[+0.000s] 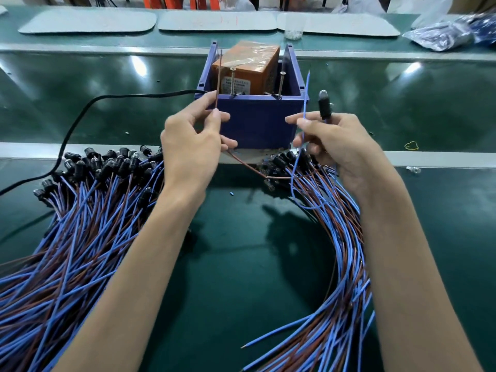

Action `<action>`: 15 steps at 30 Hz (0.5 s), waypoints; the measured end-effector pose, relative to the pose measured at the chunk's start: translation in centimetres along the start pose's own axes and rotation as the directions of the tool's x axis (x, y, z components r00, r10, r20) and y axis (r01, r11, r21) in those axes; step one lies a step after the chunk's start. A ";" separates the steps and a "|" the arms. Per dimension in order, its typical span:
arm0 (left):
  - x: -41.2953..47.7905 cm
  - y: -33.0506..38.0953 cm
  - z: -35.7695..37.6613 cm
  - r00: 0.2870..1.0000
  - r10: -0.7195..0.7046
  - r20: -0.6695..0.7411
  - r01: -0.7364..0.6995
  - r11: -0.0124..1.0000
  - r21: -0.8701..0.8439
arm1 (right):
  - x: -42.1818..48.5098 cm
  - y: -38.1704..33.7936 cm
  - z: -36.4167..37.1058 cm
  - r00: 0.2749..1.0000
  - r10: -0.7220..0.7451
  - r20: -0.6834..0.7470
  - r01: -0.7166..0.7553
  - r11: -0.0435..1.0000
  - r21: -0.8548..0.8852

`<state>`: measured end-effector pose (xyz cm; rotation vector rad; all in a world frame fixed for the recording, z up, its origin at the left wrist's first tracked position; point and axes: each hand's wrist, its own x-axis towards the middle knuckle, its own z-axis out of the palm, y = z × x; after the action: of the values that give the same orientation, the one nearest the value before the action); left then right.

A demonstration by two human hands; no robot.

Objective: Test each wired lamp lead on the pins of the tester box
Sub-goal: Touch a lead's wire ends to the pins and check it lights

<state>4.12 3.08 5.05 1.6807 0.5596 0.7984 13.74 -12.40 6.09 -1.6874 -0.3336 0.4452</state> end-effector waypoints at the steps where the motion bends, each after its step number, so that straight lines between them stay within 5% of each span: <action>1: 0.2 -0.1 -0.2 1.000 0.005 -0.014 -0.004 1.000 0.019 | 0.1 0.1 0.0 1.000 0.004 -0.011 -0.004 1.000 -0.001; 15: 0.9 -1.1 -0.9 0.996 -0.088 0.031 0.083 0.987 0.136 | 1.0 0.9 0.4 0.990 -0.072 -0.123 0.072 0.997 -0.004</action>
<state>4.12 4.58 4.31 1.7783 0.6684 0.6788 14.43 -11.76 5.04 -1.6879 -0.3026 0.2858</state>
